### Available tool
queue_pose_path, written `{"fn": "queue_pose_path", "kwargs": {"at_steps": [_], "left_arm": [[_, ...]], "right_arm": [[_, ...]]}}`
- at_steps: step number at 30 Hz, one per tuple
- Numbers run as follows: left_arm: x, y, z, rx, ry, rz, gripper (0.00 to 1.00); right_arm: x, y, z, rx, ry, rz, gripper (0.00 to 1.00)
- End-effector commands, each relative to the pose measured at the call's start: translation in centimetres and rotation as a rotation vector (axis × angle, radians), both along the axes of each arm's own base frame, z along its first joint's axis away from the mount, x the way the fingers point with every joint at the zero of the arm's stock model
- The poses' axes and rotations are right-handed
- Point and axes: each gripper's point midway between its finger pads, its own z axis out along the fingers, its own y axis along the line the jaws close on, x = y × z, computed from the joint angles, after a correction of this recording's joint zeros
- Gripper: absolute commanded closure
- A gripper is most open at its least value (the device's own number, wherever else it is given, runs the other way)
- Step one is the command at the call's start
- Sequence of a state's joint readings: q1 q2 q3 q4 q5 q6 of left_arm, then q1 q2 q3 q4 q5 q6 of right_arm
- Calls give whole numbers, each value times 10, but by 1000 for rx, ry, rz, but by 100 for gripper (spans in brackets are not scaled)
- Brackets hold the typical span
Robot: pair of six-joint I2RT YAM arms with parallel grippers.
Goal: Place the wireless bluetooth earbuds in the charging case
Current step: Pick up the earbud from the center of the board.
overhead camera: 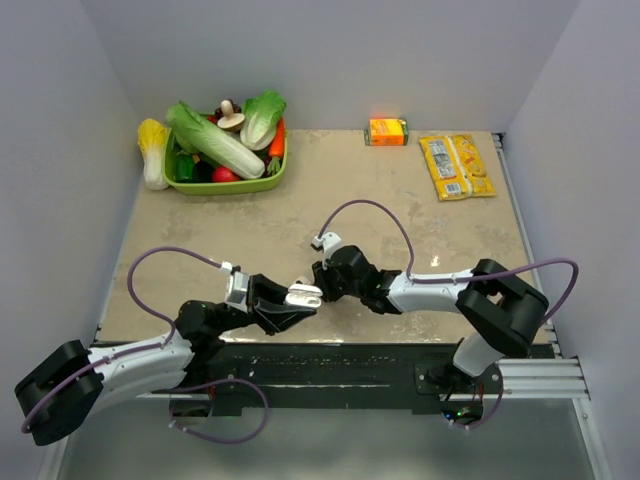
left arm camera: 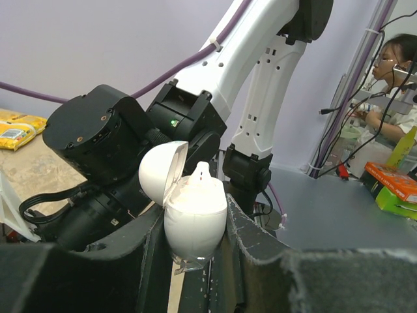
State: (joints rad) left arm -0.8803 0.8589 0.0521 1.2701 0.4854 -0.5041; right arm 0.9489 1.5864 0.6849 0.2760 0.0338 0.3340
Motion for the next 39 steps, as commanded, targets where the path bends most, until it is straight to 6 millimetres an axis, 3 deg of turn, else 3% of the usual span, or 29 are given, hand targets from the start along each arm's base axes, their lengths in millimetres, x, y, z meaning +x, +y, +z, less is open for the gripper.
{"fn": "queue_pose_path", "kwargs": {"at_steps": [1, 14, 25, 39], "left_arm": [[-4, 6, -1, -27, -39, 17, 100], [-4, 6, -2, -25, -39, 16, 100], [-4, 6, -1, -26, -42, 15, 100], [-4, 6, -2, -27, -41, 14, 100]], "right_arm": [[7, 16, 16, 38, -37, 24, 71], [11, 1, -9, -43, -2, -40, 71], [14, -19, -14, -112, -6, -112, 72], [20, -30, -10, -132, -36, -168, 79]]}}
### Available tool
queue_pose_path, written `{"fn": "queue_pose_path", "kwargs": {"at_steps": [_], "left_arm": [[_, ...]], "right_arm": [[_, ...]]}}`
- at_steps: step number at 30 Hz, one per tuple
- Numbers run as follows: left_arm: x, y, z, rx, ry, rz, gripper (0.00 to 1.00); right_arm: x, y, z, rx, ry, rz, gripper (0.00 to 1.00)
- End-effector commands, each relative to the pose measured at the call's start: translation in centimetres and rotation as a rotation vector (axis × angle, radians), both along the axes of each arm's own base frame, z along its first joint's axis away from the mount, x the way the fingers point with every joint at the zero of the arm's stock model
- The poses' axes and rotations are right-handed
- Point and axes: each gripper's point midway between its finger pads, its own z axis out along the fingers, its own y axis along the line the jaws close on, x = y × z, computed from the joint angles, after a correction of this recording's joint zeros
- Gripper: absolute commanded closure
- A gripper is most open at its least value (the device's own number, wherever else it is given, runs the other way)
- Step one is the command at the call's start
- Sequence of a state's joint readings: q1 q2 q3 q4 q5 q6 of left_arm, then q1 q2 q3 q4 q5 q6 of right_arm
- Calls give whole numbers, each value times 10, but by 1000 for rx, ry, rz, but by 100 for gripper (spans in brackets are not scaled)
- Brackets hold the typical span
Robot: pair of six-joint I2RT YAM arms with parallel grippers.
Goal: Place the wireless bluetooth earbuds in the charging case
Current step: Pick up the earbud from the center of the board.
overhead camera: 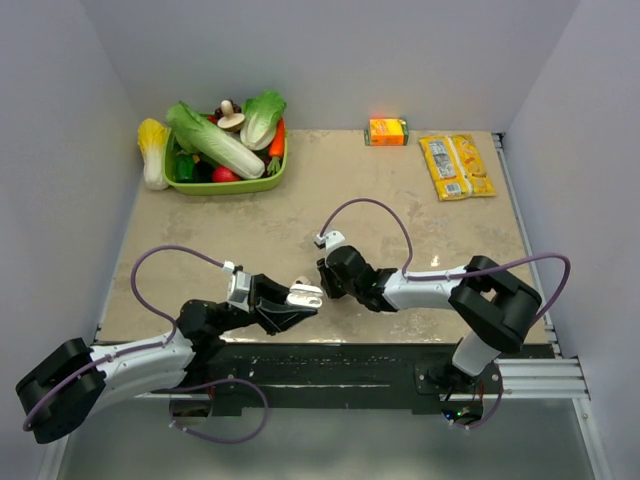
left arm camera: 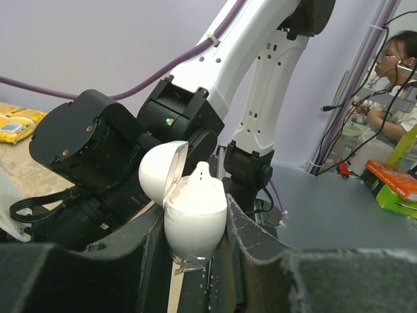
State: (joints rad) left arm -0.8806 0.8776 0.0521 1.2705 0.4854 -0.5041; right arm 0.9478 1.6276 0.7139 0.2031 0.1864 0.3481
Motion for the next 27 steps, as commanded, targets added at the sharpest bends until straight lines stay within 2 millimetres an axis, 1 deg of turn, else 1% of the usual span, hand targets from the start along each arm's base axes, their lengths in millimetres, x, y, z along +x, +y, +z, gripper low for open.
{"fn": "queue_pose_path", "kwargs": {"at_steps": [1, 5, 6, 8, 10, 13, 14, 15, 16, 17, 18, 19, 20, 21, 22, 23, 24, 25, 26, 27], "left_arm": [[-5, 8, 3, -41, -53, 14, 100], [-5, 7, 2, -40, -52, 14, 100], [-5, 8, 2, -41, -52, 14, 100], [-5, 7, 2, -42, -52, 12, 100], [-5, 7, 1, -40, -50, 12, 100], [-4, 7, 2, -43, -49, 17, 100], [-4, 7, 3, -43, -49, 18, 100], [-3, 7, 3, -45, -51, 23, 100], [-1, 6, 3, -43, -48, 31, 100], [2, 5, 6, -47, -49, 37, 100], [4, 4, 8, -50, -50, 43, 100], [8, 0, 5, -35, -48, 49, 100], [10, -3, 11, -42, -59, 51, 100], [11, -4, 15, -50, -68, 51, 100], [14, -8, 10, -34, -59, 48, 100], [15, -11, 15, -41, -67, 44, 100], [18, -14, 12, -32, -56, 40, 100], [18, -16, 11, -27, -56, 33, 100], [20, -18, 13, -30, -58, 33, 100], [21, -21, 10, -20, -50, 30, 100]], "right_arm": [[4, -8, 8, -10, -21, -42, 79], [5, -8, 14, 6, -38, -50, 85], [6, -9, 15, 7, -42, -50, 91], [6, -7, 22, 26, -55, -50, 99], [6, -8, 26, 36, -61, -55, 100], [5, -14, 47, 62, -82, -71, 100], [5, -15, 71, 107, -114, -76, 100], [5, -17, 86, 126, -131, -84, 100], [5, -29, 93, 96, -139, -118, 100], [5, -36, 128, 154, -198, -141, 100], [5, -42, 145, 171, -217, -153, 100], [2, -55, 156, 158, -234, -182, 100], [0, -61, 172, 179, -257, -186, 100], [-5, -69, 205, 242, -310, -183, 100], [-10, -73, 214, 248, -323, -165, 100], [-18, -70, 227, 281, -330, -110, 100], [-25, -75, 250, 325, -373, -78, 100], [-32, -74, 257, 338, -380, -40, 100], [-47, -65, 266, 378, -375, 65, 100], [-55, -64, 277, 386, -403, 130, 100]]}}
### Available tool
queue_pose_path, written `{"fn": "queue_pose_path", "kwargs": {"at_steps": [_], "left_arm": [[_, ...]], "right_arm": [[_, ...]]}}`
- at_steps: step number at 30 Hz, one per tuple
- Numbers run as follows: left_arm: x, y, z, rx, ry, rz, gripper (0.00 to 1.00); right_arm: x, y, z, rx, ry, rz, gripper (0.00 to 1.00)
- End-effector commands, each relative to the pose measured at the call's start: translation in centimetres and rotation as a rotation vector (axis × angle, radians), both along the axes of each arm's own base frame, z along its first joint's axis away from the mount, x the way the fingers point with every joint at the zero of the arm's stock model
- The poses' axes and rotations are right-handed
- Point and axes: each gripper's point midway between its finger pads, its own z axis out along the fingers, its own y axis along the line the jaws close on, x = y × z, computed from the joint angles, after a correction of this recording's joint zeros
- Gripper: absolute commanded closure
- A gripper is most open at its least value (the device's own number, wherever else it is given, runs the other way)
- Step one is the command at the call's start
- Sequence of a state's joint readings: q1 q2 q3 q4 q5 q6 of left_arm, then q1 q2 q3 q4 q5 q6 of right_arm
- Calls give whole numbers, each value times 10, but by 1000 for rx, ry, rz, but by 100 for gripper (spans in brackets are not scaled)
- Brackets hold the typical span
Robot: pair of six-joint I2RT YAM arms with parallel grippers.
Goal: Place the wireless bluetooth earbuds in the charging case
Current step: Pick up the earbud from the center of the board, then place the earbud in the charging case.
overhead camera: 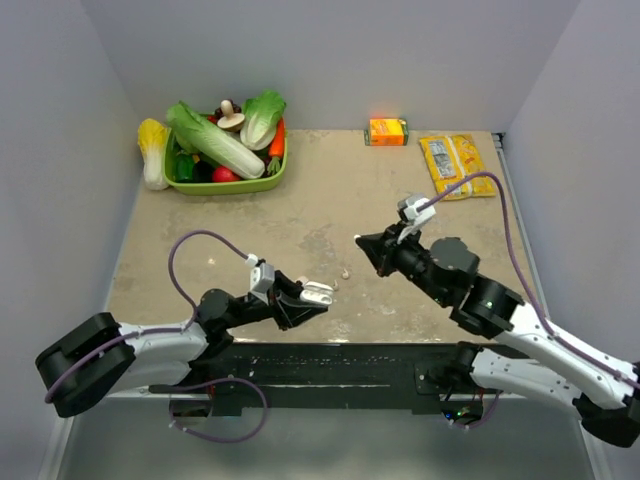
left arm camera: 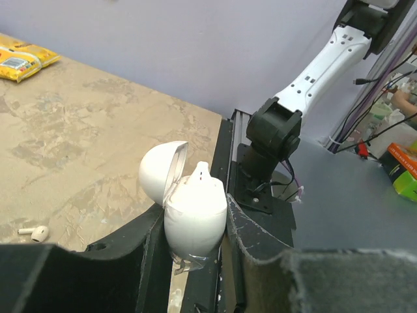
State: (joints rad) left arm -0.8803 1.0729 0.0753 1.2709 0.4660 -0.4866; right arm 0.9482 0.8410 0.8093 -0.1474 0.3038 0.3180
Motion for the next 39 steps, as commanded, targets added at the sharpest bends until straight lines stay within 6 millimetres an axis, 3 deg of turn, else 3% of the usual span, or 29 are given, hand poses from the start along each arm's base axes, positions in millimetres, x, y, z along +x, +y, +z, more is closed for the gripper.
{"fn": "queue_pose_path", "kwargs": {"at_steps": [1, 2, 8, 13, 19, 33, 39], "left_arm": [[2, -5, 53, -144, -152, -9, 100], [2, -8, 55, -144, -153, -18, 100], [-9, -24, 63, -101, -192, -168, 100], [-16, -32, 61, -62, -190, -260, 100], [-17, -35, 59, -48, -183, -288, 100], [-24, -35, 59, -37, -187, -331, 100], [-28, -35, 61, -34, -193, -359, 100]], "right_arm": [[-40, 6, 30, -29, -84, 252, 100], [-57, 17, 35, -31, -108, 382, 100], [-105, 50, 13, -106, -50, 671, 100], [-120, 55, 19, -76, -85, 718, 100], [-121, 55, 24, -64, -97, 718, 100], [-103, 52, 9, -148, -63, 630, 100], [-108, 52, 9, -170, -74, 651, 100]]}}
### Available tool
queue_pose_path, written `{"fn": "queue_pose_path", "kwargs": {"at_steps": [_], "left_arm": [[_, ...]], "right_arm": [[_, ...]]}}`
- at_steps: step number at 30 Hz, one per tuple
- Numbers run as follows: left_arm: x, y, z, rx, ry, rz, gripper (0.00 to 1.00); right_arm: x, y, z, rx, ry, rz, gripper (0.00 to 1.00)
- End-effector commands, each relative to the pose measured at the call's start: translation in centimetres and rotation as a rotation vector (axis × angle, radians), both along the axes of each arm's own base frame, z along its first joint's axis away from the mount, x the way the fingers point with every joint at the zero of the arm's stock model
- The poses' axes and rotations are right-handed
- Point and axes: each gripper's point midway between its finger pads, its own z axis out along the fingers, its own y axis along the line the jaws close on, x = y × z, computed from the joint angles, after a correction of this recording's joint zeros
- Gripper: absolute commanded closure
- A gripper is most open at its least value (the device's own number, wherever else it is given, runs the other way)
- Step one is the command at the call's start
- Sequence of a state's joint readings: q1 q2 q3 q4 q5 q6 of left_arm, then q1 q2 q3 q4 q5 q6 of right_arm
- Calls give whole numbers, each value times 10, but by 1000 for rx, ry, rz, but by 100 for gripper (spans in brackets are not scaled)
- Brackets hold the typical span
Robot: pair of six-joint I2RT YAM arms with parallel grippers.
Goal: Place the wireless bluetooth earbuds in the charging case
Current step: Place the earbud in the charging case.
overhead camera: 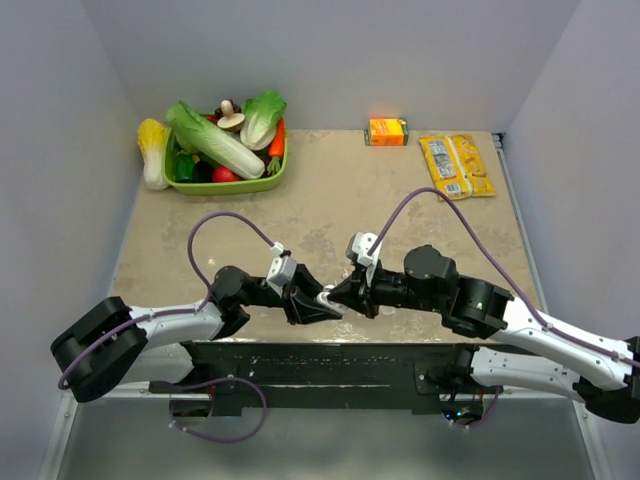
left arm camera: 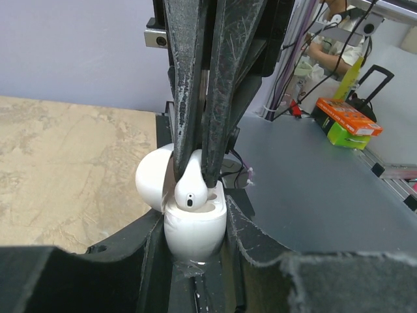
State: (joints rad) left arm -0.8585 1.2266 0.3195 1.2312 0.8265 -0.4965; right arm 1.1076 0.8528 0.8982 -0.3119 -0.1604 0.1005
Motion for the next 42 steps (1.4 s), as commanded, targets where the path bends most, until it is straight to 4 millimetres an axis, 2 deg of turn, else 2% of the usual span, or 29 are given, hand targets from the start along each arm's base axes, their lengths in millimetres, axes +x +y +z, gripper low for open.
{"fn": "queue_pose_path", "kwargs": {"at_steps": [1, 11, 18, 19, 22, 25, 28, 30, 33, 38, 42], "left_arm": [[-6, 0, 29, -73, -78, -43, 100], [-7, -1, 34, -71, -80, -55, 100], [-5, -2, 36, -72, -83, -53, 100], [-5, -3, 36, -73, -84, -54, 100], [-4, -3, 32, -63, -77, -46, 100], [-2, -3, 28, -57, -68, -35, 100], [-1, -3, 26, -61, -65, -26, 100], [0, -4, 22, -57, -52, -25, 100], [3, -4, 23, -67, -50, -7, 100], [9, -2, 24, -90, -53, 44, 100], [16, 0, 25, -106, -56, 99, 100]], "right_arm": [[0, -3, 10, -20, -51, -2, 100], [-12, 2, 3, -50, -53, 38, 100], [-10, 4, 1, -54, -45, 21, 100], [-6, 3, 3, -48, -51, -5, 90], [-1, -4, 18, 14, -62, -63, 72], [3, -14, 42, 107, -70, -121, 64], [6, -23, 69, 200, -80, -168, 59], [12, -34, 84, 256, -89, -230, 58], [28, -52, 88, 288, -91, -363, 60], [46, -57, 56, 186, -45, -492, 69], [50, -48, 35, 121, -15, -502, 72]]}}
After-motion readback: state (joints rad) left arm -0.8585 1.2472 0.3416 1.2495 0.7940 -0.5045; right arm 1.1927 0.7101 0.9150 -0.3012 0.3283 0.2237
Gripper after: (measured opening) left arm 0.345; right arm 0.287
